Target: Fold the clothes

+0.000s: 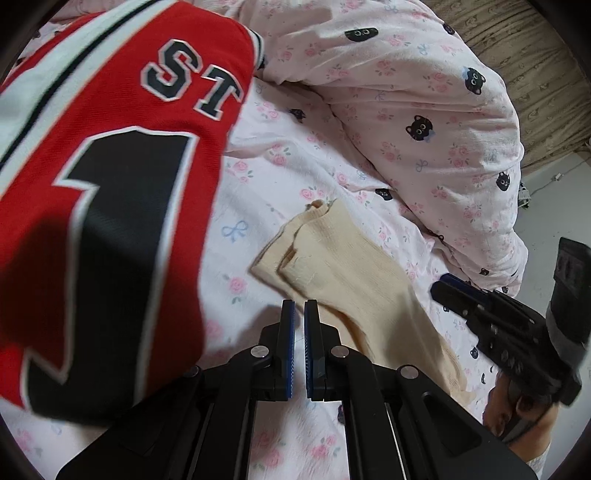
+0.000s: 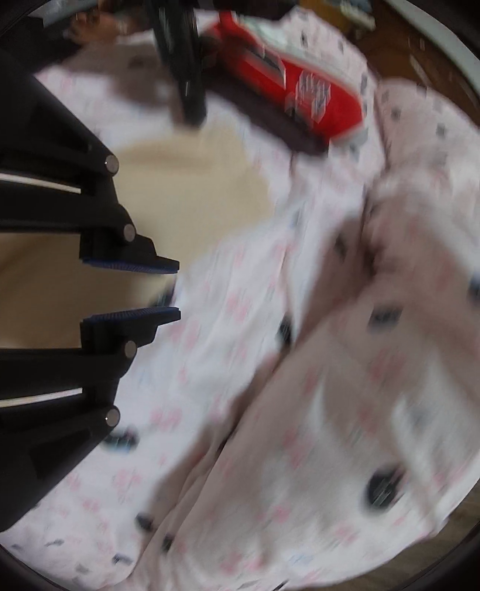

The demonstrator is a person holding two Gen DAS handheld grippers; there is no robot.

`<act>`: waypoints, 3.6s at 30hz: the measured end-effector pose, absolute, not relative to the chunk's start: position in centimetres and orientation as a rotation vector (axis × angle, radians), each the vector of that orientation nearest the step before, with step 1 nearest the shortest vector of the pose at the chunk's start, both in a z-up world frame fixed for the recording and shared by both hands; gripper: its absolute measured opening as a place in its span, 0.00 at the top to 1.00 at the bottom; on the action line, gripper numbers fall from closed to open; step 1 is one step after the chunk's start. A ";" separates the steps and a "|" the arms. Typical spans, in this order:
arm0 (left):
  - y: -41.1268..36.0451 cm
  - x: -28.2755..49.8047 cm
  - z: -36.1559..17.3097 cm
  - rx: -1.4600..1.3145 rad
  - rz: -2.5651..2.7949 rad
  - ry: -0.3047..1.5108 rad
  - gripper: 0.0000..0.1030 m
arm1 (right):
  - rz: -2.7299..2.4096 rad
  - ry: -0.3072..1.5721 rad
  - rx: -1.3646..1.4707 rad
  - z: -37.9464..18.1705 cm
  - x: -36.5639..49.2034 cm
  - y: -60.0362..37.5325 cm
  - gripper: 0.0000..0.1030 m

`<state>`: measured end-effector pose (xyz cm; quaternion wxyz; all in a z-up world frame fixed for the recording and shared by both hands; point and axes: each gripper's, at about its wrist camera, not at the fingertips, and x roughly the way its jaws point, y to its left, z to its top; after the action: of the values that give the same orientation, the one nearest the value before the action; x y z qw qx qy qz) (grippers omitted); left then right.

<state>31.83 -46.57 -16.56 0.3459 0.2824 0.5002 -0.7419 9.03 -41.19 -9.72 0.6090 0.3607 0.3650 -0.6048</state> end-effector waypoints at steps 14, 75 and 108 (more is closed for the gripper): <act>-46.2 35.6 -16.3 0.727 -1.899 1.335 0.91 | -1.253 0.925 0.657 -10.8 21.2 -44.9 0.64; -47.5 31.8 -15.7 0.597 -2.043 1.341 0.80 | -1.134 0.572 1.173 -13.7 9.6 -51.7 0.59; -46.8 31.3 -15.8 0.579 -2.075 1.311 0.80 | -1.283 0.579 0.924 -6.4 7.0 -46.2 0.45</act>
<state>31.33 -46.83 -15.79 0.3051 0.2186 0.4951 -0.7836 6.98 -46.20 -6.37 0.6659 0.4094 0.2566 -0.5685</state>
